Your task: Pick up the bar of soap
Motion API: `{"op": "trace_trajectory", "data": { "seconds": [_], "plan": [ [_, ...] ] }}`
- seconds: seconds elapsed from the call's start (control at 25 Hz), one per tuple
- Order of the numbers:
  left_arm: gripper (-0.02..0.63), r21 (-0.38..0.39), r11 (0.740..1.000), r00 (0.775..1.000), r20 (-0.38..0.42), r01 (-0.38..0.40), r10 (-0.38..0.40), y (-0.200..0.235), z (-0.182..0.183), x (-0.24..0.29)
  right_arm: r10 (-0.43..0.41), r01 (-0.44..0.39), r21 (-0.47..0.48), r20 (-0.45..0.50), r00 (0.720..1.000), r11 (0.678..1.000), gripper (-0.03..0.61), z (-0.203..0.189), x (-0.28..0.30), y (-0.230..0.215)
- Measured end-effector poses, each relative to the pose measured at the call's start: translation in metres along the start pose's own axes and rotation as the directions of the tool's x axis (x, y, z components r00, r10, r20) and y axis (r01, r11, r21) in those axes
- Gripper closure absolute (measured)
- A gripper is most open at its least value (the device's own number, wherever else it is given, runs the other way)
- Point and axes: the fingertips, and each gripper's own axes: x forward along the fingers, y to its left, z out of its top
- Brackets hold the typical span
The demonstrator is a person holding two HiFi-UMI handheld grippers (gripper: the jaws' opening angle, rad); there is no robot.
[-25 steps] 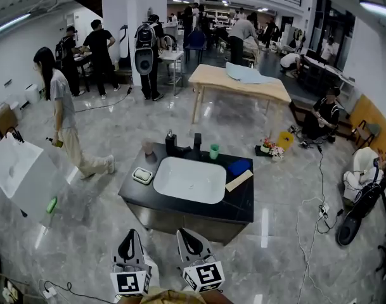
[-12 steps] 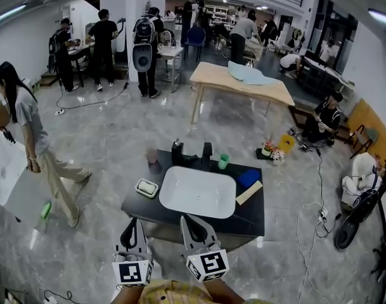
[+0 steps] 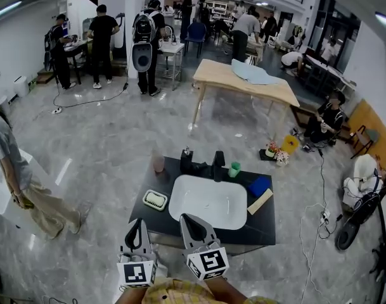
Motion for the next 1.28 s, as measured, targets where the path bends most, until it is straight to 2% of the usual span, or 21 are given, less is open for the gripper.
{"op": "trace_trajectory", "data": {
  "seconds": [0.16, 0.4, 0.48, 0.6, 0.96, 1.28],
  "plan": [
    [0.603, 0.020, 1.000, 0.999, -0.048, 0.023, -0.022, 0.039, -0.007, 0.034, -0.022, 0.022, -0.004, -0.002, 1.000, 1.000, 0.558, 0.006, 0.050, 0.005],
    [0.603, -0.011, 0.996, 0.996, -0.001, 0.090, -0.090, 0.083, -0.001, 0.086, -0.059, 0.059, 0.000, -0.016, 0.998, 0.998, 0.558, 0.012, 0.123, 0.007],
    [0.603, 0.013, 0.992, 0.991, -0.044, 0.123, -0.123, 0.097, 0.000, 0.097, -0.072, 0.072, -0.001, -0.015, 0.997, 0.997, 0.558, 0.020, 0.143, 0.011],
    [0.603, 0.007, 0.985, 0.983, -0.077, 0.170, -0.169, 0.113, -0.003, 0.112, -0.091, 0.091, -0.007, -0.025, 0.996, 0.996, 0.558, 0.024, 0.165, 0.016],
    [0.603, -0.008, 0.965, 0.954, -0.146, 0.262, -0.261, 0.136, -0.034, 0.147, -0.121, 0.120, -0.014, -0.073, 0.990, 0.993, 0.558, 0.009, 0.210, 0.019],
    [0.603, 0.005, 0.952, 0.936, -0.184, 0.307, -0.301, 0.128, -0.054, 0.169, -0.106, 0.104, -0.027, -0.083, 0.991, 0.994, 0.558, 0.001, 0.228, 0.014]
  ]
}}
